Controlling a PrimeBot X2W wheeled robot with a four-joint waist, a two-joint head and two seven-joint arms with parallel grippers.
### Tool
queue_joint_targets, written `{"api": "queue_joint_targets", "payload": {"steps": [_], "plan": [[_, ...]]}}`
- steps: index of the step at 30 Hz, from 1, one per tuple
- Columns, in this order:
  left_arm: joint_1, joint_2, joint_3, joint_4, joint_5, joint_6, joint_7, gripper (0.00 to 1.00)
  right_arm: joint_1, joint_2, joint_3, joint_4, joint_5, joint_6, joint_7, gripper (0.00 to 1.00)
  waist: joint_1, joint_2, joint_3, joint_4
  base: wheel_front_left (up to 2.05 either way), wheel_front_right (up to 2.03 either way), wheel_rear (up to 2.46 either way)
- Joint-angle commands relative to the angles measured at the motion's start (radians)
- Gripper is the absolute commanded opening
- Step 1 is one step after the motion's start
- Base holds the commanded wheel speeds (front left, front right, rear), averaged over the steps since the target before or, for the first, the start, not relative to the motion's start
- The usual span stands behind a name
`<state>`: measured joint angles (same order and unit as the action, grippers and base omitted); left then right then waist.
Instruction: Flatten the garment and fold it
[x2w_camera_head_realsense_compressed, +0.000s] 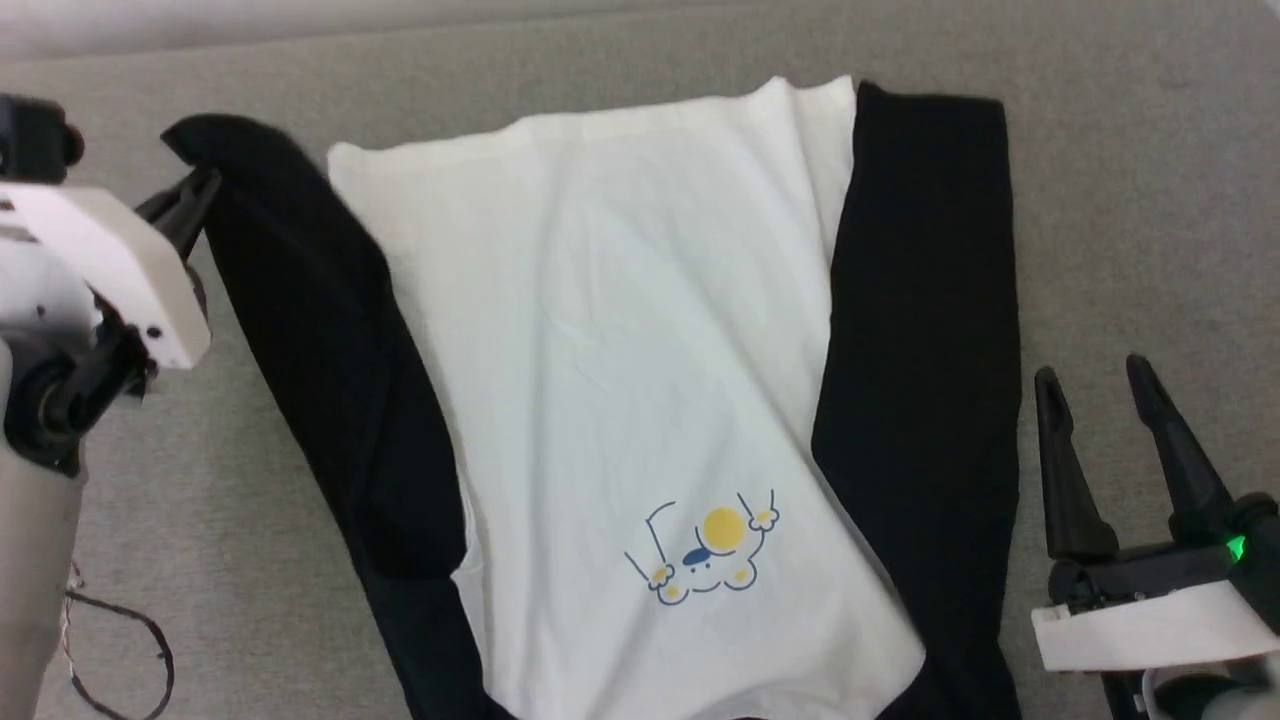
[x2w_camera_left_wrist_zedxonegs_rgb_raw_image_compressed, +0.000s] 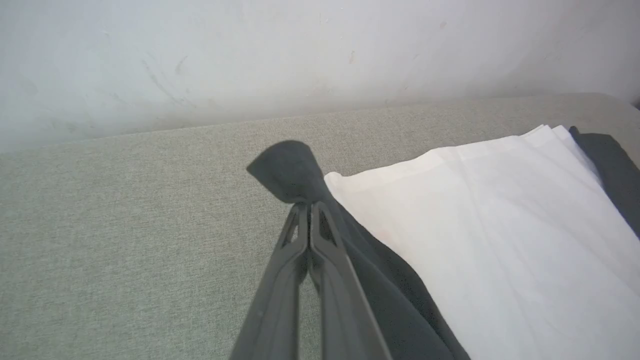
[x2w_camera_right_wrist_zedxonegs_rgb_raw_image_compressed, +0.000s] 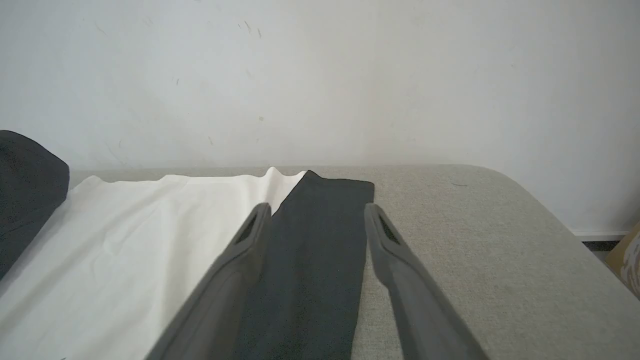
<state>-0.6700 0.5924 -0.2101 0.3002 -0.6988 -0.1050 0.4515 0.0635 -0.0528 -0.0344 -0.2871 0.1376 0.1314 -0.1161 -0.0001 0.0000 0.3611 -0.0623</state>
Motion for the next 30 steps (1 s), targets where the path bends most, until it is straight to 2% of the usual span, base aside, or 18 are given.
{"api": "queue_joint_targets", "payload": {"steps": [1,9,15,23,30], "plan": [[0.026,0.012,0.011,-0.011,-0.012,-0.005,-0.012,0.00,0.013,0.003,-0.004,0.007,0.009,-0.001,-0.005,1.00,0.0001,0.0000,-0.094,0.026,0.00,0.00,0.00],[0.204,0.059,0.115,-0.119,-0.090,0.007,-0.077,0.00,0.069,0.003,-0.006,0.040,0.035,-0.001,-0.010,1.00,0.0001,0.0000,-0.233,0.054,0.00,0.00,0.00],[0.381,0.086,0.232,-0.232,-0.158,0.073,-0.089,0.00,0.116,0.003,-0.019,0.043,0.047,-0.001,-0.007,1.00,0.0001,0.0000,-0.295,0.077,0.00,0.00,0.00],[0.615,0.127,0.402,-0.302,-0.216,0.154,-0.084,0.00,0.147,0.003,-0.018,0.045,0.061,-0.001,-0.008,1.00,0.0001,0.0000,-0.350,0.102,0.00,0.00,0.00],[0.785,0.111,0.496,-0.334,-0.248,0.180,-0.088,0.00,0.173,0.003,-0.021,0.050,0.067,-0.001,-0.002,1.00,0.0001,0.0000,-0.404,0.113,0.00,0.00,0.00]]}}
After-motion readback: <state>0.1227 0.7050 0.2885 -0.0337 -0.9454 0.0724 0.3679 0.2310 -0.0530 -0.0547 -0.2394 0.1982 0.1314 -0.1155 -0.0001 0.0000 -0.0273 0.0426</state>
